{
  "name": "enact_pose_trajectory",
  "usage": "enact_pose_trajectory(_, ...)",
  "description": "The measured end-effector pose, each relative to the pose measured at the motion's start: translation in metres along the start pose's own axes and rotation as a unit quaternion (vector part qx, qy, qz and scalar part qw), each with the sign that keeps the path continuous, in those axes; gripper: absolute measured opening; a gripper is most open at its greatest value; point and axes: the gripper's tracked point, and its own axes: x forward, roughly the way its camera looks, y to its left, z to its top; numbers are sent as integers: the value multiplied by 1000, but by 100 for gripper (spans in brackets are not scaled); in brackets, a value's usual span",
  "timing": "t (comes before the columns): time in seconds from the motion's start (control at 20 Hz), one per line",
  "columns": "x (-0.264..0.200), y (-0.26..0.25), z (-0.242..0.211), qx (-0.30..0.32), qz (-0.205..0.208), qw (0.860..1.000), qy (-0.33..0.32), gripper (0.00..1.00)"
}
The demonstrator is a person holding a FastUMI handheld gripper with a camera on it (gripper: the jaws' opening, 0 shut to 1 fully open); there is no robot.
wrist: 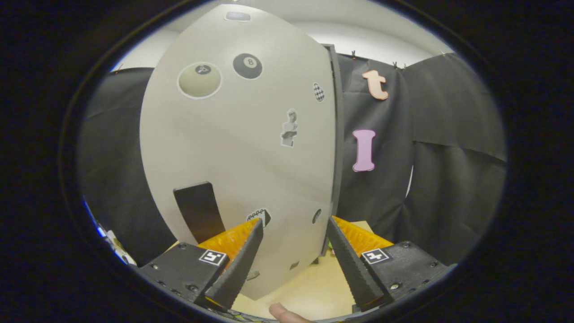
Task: Open the shoe cabinet door, grab the shoes and put them into the shoe cabinet, then close the shoe cabinet door.
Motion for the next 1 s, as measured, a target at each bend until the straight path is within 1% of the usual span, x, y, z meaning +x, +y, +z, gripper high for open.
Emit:
enact_pose_trajectory(0.05,6,15,2,-5,7,1000,-2,95)
enact_pose_trajectory(0.15,11,30,-2,-11,3,1000,3,96)
enact_pose_trajectory(0.25,9,45,-1,-6,6,1000,7,99)
enact_pose_trajectory(0.35,1,50,1,0,17,1000,-1,99)
enact_pose_trajectory(0.5,-16,55,0,-2,9,1000,-15,99)
enact_pose_trajectory(0.65,-35,66,-8,1,9,1000,-5,99)
enact_pose_trajectory(0.85,-73,58,-11,-6,4,1000,-15,99)
enact_pose_trajectory(1.0,-104,49,-11,1,6,1000,-20,99)
